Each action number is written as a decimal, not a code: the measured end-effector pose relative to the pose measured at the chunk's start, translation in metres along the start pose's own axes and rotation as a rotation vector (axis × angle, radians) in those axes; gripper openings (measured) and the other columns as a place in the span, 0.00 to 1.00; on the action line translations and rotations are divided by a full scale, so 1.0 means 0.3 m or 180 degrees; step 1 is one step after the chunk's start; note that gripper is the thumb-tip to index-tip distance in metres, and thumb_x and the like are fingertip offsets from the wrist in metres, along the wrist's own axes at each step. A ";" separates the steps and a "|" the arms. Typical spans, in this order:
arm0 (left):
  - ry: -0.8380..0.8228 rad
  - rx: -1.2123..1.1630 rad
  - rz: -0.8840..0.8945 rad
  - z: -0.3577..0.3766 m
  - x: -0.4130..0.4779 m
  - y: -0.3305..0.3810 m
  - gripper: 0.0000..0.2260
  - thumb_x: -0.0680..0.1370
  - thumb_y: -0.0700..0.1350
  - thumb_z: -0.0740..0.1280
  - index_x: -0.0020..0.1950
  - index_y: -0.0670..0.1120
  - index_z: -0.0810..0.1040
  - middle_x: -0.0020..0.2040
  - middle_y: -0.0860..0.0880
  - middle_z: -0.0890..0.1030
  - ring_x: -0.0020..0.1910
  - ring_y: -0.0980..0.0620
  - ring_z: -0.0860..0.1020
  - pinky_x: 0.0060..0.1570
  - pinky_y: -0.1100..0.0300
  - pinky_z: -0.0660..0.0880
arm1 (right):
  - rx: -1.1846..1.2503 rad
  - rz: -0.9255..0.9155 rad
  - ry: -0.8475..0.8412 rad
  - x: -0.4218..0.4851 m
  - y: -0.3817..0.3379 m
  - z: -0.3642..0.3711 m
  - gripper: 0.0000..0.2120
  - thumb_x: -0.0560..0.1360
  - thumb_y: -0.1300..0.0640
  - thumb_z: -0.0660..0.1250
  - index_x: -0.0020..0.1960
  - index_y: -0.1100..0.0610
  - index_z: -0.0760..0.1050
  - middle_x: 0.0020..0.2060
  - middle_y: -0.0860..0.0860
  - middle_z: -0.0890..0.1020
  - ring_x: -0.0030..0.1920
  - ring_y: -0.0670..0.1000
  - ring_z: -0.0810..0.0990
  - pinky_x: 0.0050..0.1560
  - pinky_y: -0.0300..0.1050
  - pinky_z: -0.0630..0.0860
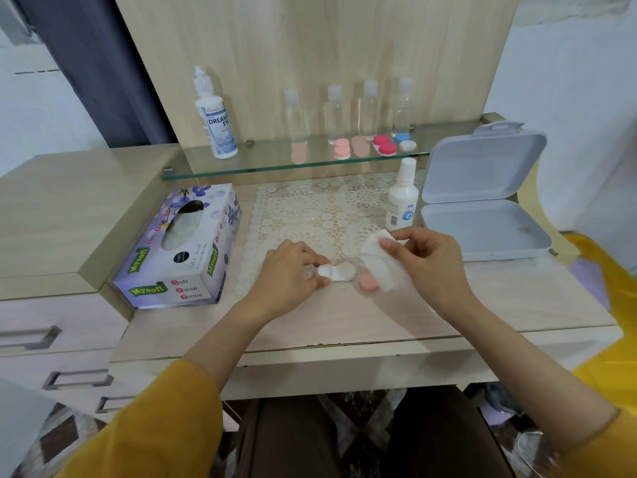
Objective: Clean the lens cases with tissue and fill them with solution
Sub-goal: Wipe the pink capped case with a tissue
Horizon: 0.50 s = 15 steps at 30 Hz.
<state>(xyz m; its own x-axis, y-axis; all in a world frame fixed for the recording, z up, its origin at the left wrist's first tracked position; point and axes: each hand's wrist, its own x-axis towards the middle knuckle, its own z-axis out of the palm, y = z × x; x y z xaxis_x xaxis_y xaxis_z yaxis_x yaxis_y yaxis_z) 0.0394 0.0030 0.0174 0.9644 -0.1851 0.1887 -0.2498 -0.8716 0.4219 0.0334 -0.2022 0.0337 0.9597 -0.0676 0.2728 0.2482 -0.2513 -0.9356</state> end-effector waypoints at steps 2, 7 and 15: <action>-0.0069 0.0068 -0.0004 0.009 -0.002 -0.005 0.13 0.73 0.51 0.68 0.57 0.53 0.79 0.52 0.52 0.77 0.54 0.52 0.69 0.56 0.55 0.65 | -0.0101 -0.0051 -0.0027 -0.007 -0.004 -0.002 0.04 0.71 0.58 0.70 0.38 0.52 0.79 0.22 0.48 0.67 0.24 0.43 0.64 0.28 0.30 0.62; 0.0006 -0.0081 -0.0004 -0.010 -0.031 -0.009 0.17 0.74 0.52 0.68 0.61 0.49 0.77 0.56 0.51 0.77 0.57 0.51 0.69 0.59 0.55 0.65 | -0.0292 -0.0165 -0.0246 -0.039 -0.019 0.020 0.05 0.73 0.61 0.69 0.40 0.53 0.79 0.21 0.45 0.67 0.23 0.43 0.66 0.27 0.29 0.63; 0.0589 -0.0529 -0.0176 -0.159 -0.299 -0.086 0.13 0.74 0.47 0.69 0.57 0.47 0.79 0.47 0.52 0.80 0.45 0.59 0.75 0.46 0.75 0.64 | -0.0362 -0.0816 -0.0841 -0.124 -0.113 0.230 0.04 0.73 0.61 0.68 0.45 0.54 0.80 0.23 0.47 0.72 0.24 0.43 0.69 0.29 0.29 0.65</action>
<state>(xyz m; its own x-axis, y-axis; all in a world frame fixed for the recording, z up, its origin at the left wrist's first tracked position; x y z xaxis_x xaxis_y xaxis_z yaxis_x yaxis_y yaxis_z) -0.0447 0.0638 0.0318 0.9487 -0.0396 0.3138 -0.2226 -0.7885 0.5733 -0.0016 -0.1244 0.0398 0.8729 0.2590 0.4135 0.4826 -0.3343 -0.8095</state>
